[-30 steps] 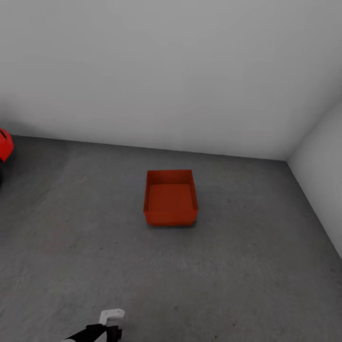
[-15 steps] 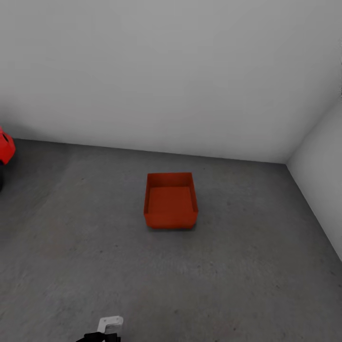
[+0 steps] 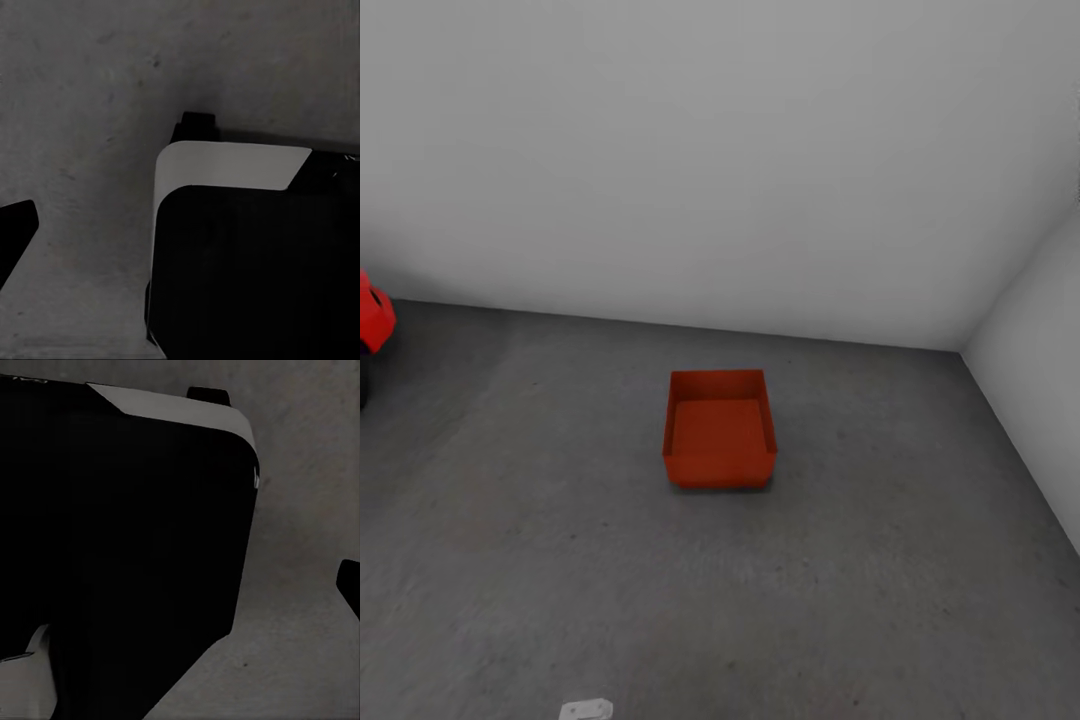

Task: Move the two storage containers from the living room to the garage. In the garage, place one container on the floor and stack the other container on top of it (either order is fine).

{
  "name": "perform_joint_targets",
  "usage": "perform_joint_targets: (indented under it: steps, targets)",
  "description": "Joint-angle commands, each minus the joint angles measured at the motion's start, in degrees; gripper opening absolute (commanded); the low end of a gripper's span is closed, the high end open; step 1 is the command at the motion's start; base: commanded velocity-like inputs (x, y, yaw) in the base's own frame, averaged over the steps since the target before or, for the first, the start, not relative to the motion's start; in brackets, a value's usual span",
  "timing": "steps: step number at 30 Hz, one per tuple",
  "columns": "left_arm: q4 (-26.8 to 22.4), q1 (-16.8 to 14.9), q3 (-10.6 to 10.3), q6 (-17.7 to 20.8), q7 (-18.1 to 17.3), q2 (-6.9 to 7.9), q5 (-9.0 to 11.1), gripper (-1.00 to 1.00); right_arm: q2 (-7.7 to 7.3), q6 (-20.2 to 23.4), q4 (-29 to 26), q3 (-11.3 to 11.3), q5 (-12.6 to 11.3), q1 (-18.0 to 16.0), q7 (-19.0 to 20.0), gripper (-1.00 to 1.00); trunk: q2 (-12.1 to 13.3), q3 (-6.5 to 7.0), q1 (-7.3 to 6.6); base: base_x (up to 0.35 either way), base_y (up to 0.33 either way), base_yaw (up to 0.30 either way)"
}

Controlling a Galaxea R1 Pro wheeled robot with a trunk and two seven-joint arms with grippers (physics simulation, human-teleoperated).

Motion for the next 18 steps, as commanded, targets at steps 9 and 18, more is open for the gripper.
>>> perform_joint_targets:
  steps: [9,18]
  targets:
    - [0.0,3.6,0.0,0.2,-2.5,2.34,0.5,1.0,0.06,-1.6,0.1,0.4,-0.6,2.1,0.0,1.0,0.0,0.77,0.01,0.0,0.0,-0.001]
    - [0.0,6.0,0.1,-3.5,-3.2,3.45,0.6,1.0,0.11,-1.9,0.0,0.4,-0.5,3.9,0.0,1.0,0.0,1.58,0.01,0.0,0.0,-0.068]
